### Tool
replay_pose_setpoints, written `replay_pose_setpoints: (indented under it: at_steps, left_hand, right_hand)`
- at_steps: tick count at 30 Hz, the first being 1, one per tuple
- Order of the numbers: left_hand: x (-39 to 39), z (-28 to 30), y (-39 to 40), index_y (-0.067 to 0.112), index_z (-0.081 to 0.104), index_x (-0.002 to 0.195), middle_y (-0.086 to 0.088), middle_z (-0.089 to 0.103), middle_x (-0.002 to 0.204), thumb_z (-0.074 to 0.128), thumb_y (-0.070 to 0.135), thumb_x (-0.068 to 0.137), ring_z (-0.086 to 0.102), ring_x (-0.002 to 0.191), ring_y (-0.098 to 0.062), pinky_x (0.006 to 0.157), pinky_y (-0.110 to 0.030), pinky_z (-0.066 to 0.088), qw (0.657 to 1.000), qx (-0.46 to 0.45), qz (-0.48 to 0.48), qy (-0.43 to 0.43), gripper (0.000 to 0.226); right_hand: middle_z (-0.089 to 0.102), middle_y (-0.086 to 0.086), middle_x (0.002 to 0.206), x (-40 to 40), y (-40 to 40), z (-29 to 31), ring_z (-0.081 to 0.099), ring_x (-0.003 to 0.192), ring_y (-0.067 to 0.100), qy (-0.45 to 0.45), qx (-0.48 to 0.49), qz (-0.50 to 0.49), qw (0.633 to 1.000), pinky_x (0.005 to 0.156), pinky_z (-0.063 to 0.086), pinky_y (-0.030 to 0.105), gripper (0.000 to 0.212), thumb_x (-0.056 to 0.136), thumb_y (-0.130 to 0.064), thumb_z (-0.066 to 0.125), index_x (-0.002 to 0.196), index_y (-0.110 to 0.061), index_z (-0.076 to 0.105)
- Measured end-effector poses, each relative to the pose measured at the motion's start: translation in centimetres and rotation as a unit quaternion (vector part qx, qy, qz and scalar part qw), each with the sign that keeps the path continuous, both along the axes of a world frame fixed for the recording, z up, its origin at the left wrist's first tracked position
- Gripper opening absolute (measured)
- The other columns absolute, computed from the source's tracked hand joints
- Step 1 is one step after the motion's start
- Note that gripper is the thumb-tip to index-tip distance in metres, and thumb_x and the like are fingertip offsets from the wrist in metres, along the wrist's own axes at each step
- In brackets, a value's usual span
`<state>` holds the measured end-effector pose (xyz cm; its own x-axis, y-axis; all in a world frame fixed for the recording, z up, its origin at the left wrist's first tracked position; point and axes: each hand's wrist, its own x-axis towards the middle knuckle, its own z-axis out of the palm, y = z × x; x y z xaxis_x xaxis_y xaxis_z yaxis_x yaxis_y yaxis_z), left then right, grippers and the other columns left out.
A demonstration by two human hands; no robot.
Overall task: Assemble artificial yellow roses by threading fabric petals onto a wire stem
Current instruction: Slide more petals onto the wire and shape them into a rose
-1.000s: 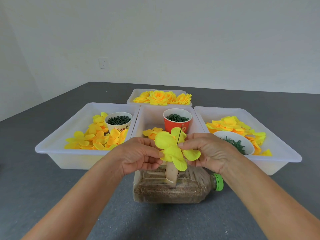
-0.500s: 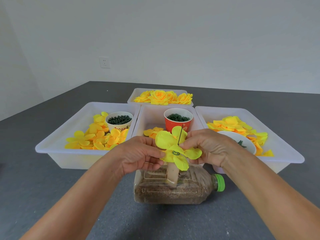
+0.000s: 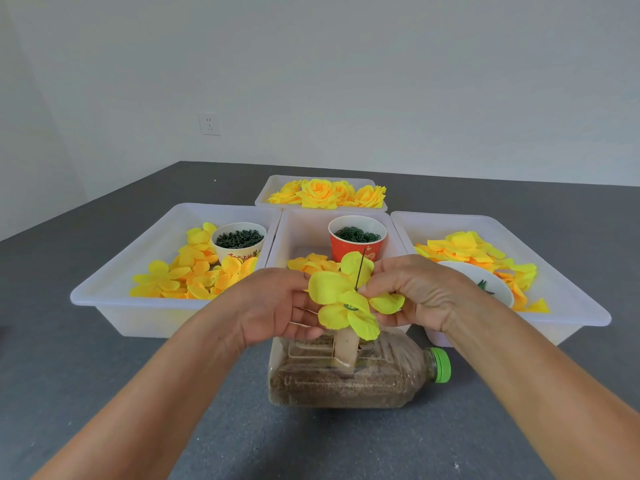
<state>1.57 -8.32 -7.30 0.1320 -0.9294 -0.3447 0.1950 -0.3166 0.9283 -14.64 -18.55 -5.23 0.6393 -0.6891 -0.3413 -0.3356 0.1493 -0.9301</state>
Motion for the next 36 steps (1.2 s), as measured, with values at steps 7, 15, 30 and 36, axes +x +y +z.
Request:
replay_pose_setpoints:
  at_steps: [7, 15, 30, 36]
  left_hand:
    - [-0.3, 1.1, -0.5, 0.012, 0.066, 0.093, -0.009, 0.071, 0.075, 0.057, 0.064, 0.062, 0.068, 0.063, -0.023, 0.055, -0.029, 0.055, 0.998, 0.016, -0.001, -0.060, 0.061]
    - [-0.9, 1.2, -1.1, 0.003, 0.053, 0.126, -0.010, 0.070, 0.090, 0.074, 0.012, 0.072, 0.066, 0.065, -0.020, 0.059, -0.030, 0.055, 0.996, 0.033, 0.039, -0.071, 0.058]
    - [-0.9, 0.6, -1.6, 0.003, 0.062, 0.111, -0.008, 0.070, 0.081, 0.071, 0.003, 0.077, 0.067, 0.063, -0.018, 0.061, -0.032, 0.057, 0.996, 0.030, 0.035, -0.081, 0.035]
    - [-1.1, 0.4, -1.7, 0.008, 0.066, 0.089, -0.007, 0.069, 0.077, 0.070, 0.002, 0.077, 0.064, 0.064, -0.018, 0.066, -0.032, 0.055, 0.993, 0.031, 0.030, -0.107, 0.014]
  right_hand:
    - [0.064, 0.002, 0.060, 0.0, 0.1, 0.2, 0.061, 0.048, 0.010, 0.005, -0.022, -0.001, 1.000, 0.051, 0.050, 0.023, 0.021, 0.073, 0.004, 0.068, 0.084, -0.012, 0.060]
    - [0.064, 0.010, 0.080, 0.2, 0.2, -0.3, 0.060, 0.066, 0.019, -0.012, 0.031, -0.008, 0.999, 0.058, 0.051, 0.028, 0.018, 0.078, 0.004, 0.064, 0.089, -0.010, 0.062]
    - [0.065, 0.010, 0.080, 0.2, 0.3, -0.9, 0.061, 0.066, 0.020, -0.006, 0.012, -0.031, 0.999, 0.052, 0.048, 0.025, 0.030, 0.072, 0.004, 0.070, 0.099, -0.006, 0.063]
    - [0.066, 0.012, 0.083, 0.3, 0.0, -1.0, 0.061, 0.067, 0.020, 0.002, 0.013, -0.029, 0.999, 0.052, 0.049, 0.025, 0.039, 0.072, 0.003, 0.070, 0.110, -0.002, 0.063]
